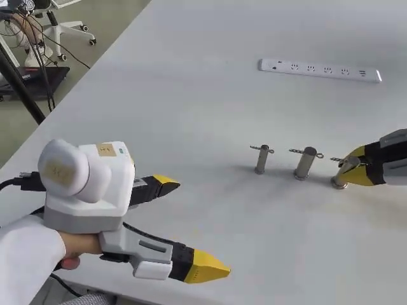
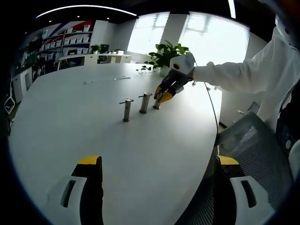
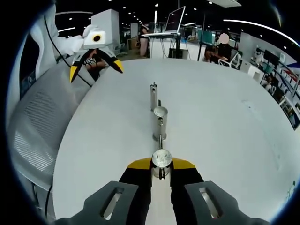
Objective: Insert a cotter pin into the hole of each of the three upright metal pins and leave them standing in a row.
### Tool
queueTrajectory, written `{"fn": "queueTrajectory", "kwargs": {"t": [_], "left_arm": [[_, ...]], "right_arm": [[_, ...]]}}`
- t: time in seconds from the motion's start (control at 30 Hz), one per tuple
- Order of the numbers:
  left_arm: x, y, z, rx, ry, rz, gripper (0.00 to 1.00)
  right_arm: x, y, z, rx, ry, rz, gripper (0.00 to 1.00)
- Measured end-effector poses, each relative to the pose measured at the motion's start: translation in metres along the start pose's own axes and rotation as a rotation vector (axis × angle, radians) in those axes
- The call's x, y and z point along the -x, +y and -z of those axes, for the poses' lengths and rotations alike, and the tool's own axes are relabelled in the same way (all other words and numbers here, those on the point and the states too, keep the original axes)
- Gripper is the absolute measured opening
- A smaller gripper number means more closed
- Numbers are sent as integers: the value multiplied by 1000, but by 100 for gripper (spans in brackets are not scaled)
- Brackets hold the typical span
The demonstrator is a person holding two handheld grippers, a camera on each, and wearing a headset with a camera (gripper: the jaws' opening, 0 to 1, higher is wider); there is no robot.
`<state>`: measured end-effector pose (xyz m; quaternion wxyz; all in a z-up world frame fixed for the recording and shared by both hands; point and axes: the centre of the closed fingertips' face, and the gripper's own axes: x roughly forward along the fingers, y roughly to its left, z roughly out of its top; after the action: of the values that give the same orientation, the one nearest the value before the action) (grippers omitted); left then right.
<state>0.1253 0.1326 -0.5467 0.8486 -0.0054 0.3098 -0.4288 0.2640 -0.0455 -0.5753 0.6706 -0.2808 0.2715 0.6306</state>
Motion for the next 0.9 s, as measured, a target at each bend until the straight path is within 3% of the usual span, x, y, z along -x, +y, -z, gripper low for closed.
{"fn": "queueTrajectory", "kwargs": {"t": [0.2,0.37,0.47,0.57,0.6,0.67,0.7,0.83,0.9], "left_arm": [[-1,-3,1,5,6,8,99],[-1,-3,-1,1,-4,5,99],[1,-2,-5,-1,-16,-2,99],[2,-2,-8,-2,-31,-9,99],[3,-2,-9,-2,-37,-14,99],[4,-1,-12,-3,-50,-22,99],[4,0,-13,-1,-56,-25,99],[7,2,-20,5,-91,-51,99],[8,1,-25,8,-110,-62,99]], "right_arm": [[0,-1,0,4,-9,10,9],[-3,1,14,-17,43,28,13],[3,-3,2,-85,-47,89,26],[12,-4,-8,-119,-100,141,40],[16,-4,-14,-124,-132,160,46],[24,-3,-19,-228,-161,201,61],[27,-1,-22,-236,-180,215,71],[44,10,-39,-306,-292,267,78],[51,19,-40,-319,-299,300,84]]}}
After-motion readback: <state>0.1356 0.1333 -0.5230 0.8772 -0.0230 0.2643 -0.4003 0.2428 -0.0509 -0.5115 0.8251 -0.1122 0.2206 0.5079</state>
